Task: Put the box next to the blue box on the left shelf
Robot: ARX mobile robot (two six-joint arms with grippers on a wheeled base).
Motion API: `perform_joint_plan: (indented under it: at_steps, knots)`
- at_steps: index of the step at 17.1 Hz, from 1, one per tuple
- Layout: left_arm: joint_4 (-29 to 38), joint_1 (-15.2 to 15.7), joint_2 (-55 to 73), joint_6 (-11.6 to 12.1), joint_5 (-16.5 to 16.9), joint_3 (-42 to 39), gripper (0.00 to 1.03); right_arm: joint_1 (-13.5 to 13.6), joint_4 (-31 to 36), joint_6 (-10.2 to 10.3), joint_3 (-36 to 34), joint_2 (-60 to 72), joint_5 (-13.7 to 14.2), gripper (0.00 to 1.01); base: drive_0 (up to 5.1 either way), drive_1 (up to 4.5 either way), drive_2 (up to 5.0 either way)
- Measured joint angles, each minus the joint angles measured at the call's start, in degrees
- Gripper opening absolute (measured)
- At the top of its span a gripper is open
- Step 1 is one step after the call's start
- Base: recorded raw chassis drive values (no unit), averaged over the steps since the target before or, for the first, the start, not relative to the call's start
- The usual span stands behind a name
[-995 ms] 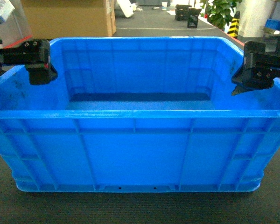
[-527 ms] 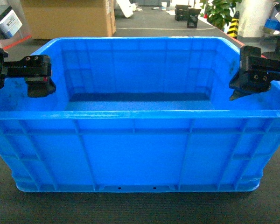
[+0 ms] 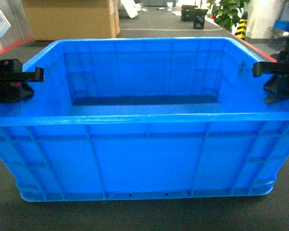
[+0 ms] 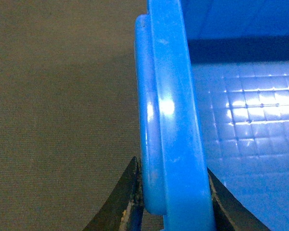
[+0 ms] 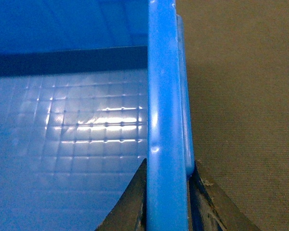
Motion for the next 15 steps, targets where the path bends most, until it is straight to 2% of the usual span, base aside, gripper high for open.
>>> perform_joint_plan:
  at_steps: [3, 7, 9, 15]
  knots:
    - [4.1, -1.5, -3.0, -0.4, -1.7, -2.8, 0.23, 0.3, 3.7, 0.5, -3.0, -3.0, 1.5, 0.17, 0.0, 0.00, 0.0]
    - [11.5, -2.3, -10.5, -1.1, -3.7, -3.8, 0.23, 1.0, 13.2, -0.2, -5.6, -10.1, 3.0, 0.17, 0.0, 0.00, 0.0]
    - [13.7, -2.4, -13.0, -1.4, -4.0, -3.8, 0.23, 1.4, 15.6, -0.8, -6.3, -12.6, 3.8, 0.16, 0.0, 0.00, 0.0]
    - [16.3, -4.3, -13.5, -0.5, -6.6, -7.4, 0.23, 1.4, 16.3, -1.1, -9.6, -14.3, 4.7, 0.16, 0.0, 0.00, 0.0]
